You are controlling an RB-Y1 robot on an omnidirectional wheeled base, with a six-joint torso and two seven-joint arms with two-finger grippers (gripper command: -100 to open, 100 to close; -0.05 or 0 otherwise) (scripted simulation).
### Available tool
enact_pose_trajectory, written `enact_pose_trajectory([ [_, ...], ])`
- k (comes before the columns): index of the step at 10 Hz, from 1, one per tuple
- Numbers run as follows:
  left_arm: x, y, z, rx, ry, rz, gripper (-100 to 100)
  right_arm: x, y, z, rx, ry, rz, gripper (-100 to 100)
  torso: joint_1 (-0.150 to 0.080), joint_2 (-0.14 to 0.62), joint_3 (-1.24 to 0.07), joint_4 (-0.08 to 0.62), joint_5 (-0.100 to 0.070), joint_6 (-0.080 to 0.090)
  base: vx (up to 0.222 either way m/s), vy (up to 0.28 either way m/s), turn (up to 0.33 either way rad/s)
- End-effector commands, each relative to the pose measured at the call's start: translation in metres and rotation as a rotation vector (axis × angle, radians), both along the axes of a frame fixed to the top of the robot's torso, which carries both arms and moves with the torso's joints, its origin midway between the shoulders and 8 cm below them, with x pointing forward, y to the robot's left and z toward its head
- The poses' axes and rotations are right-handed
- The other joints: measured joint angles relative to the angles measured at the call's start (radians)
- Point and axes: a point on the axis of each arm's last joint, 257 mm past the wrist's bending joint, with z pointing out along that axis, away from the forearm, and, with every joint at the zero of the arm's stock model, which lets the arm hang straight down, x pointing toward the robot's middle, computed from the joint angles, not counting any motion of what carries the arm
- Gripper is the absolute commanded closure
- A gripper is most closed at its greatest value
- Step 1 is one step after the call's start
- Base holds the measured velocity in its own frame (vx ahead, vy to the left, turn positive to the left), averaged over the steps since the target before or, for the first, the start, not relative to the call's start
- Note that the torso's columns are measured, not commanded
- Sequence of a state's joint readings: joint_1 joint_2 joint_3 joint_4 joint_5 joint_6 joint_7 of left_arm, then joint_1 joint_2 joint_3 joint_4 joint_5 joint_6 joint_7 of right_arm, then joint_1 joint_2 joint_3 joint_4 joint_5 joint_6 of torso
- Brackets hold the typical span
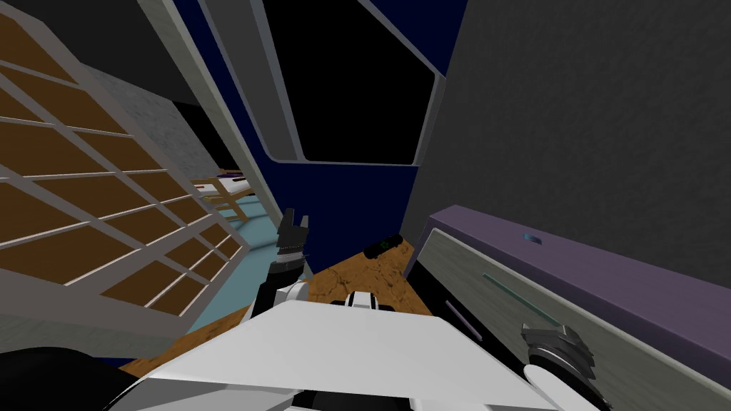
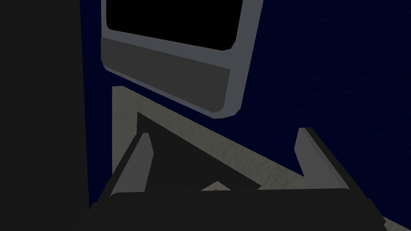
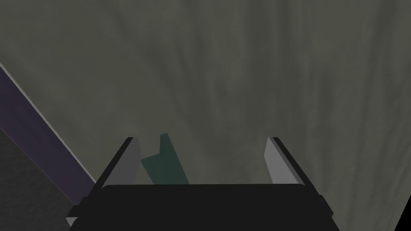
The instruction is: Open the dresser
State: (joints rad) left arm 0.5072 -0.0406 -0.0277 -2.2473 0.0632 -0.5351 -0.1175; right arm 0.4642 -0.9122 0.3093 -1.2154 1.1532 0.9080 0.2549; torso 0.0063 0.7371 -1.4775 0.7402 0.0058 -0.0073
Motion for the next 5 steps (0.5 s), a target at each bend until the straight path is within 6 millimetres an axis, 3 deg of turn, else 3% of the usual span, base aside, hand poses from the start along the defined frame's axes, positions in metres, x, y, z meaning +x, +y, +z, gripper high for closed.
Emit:
enact_pose_trajectory([
  [1,0.0000,0.0000,0.0000,0.000,0.000,0.000,0,0.0015,-0.0055,0.0096,-0.033,0.003,0.004,-100,0.001,-0.002,-0.001,-0.002,-0.001,0.002,0.023,0.024,0.031],
  [2,0.0000,0.0000,0.0000,0.000,0.000,0.000,0,0.0021,-0.0061,0.0111,-0.038,0.002,0.004,-100,-0.005,0.000,0.000,-0.002,-0.005,0.007,0.004,0.007,-0.004],
  [3,0.0000,0.0000,0.0000,0.000,0.000,0.000,0,0.0021,-0.0060,0.0110,-0.037,0.002,0.004,100,-0.008,0.002,0.002,-0.002,-0.006,0.007,0.000,0.000,0.000],
  [5,0.0000,-0.0001,0.0001,0.000,0.000,0.000,0,0.0037,-0.0054,0.0139,-0.039,0.001,0.013,100,-0.011,0.003,0.005,-0.004,-0.016,0.007,-0.066,0.101,-0.041],
])
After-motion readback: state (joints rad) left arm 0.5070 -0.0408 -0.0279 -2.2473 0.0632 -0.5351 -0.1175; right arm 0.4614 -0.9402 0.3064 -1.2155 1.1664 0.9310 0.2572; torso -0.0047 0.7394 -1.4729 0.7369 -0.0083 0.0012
